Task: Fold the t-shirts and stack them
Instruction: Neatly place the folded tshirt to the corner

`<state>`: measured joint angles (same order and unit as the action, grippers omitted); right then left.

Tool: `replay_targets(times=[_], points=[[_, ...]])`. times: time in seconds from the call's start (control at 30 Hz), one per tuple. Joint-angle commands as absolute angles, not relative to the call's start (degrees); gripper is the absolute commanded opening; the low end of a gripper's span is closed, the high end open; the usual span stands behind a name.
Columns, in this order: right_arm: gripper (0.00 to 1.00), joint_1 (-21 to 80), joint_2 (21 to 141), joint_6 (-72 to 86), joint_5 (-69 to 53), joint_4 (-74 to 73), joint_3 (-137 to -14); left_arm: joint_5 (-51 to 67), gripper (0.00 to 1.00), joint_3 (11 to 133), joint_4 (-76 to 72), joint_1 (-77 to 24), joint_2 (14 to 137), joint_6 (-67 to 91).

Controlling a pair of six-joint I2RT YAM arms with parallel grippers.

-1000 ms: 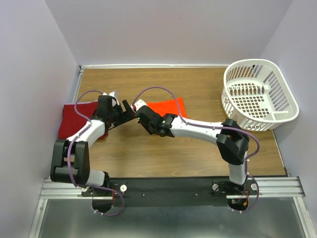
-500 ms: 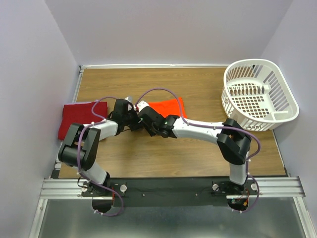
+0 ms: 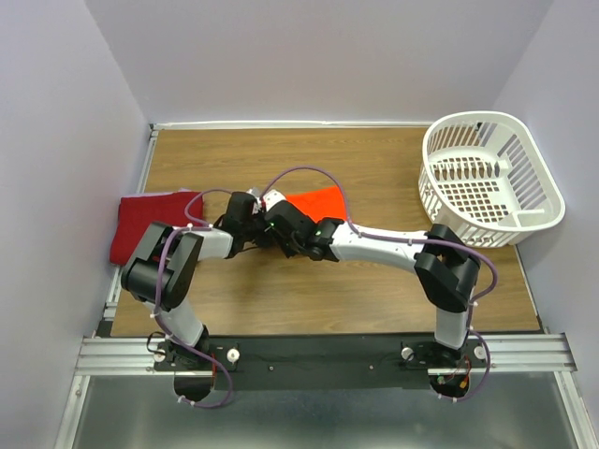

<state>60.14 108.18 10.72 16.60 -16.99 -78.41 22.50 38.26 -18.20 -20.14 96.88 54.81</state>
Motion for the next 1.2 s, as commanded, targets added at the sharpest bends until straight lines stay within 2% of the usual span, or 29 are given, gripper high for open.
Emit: replay_targets(times=[0.0,0.1,0.17,0.27,0.37,0.47,0.57,0.73,0.83,1.0,1.17], points=[[0.00,60.1,105.3,12.0,15.1,-14.7,-76.8,17.6,0.03,41.7,-13.5,-20.4,97.7,49.1],[0.02,60.1,104.7,12.4,13.1,-14.5,-76.3,14.0,0.00,45.1,-8.5,-20.3,97.3,45.0],[0.18,60.0,103.7,12.7,12.3,-14.5,-75.4,10.1,0.00,47.7,-4.2,-20.3,96.8,40.5],[0.47,60.1,101.8,13.4,13.6,-14.5,-72.8,3.2,0.00,51.1,-0.1,-20.4,95.3,34.3],[0.59,60.1,98.5,13.6,16.4,-14.5,-70.1,-5.0,0.00,55.9,8.0,-20.0,94.8,27.1],[0.67,59.8,95.0,13.6,19.3,-14.5,-66.4,-14.6,0.00,60.2,17.9,-20.1,96.2,23.0],[0.84,59.1,93.0,13.4,22.0,-14.2,-62.5,-23.7,0.00,65.0,27.8,-20.0,96.9,20.0],[0.91,57.1,91.7,12.6,24.5,-11.5,-56.2,-34.5,0.00,67.0,35.0,-19.2,93.3,18.4],[1.00,54.8,89.5,12.8,23.7,-7.7,-52.0,-38.9,0.00,67.9,40.2,-17.5,91.2,17.7],[1.00,49.6,87.6,15.3,18.9,-4.8,-48.0,-40.6,0.00,68.3,44.1,-15.6,86.6,16.3],[1.00,49.1,87.8,15.7,16.4,-3.1,-47.0,-42.8,0.00,70.4,46.7,-13.8,83.9,15.2]])
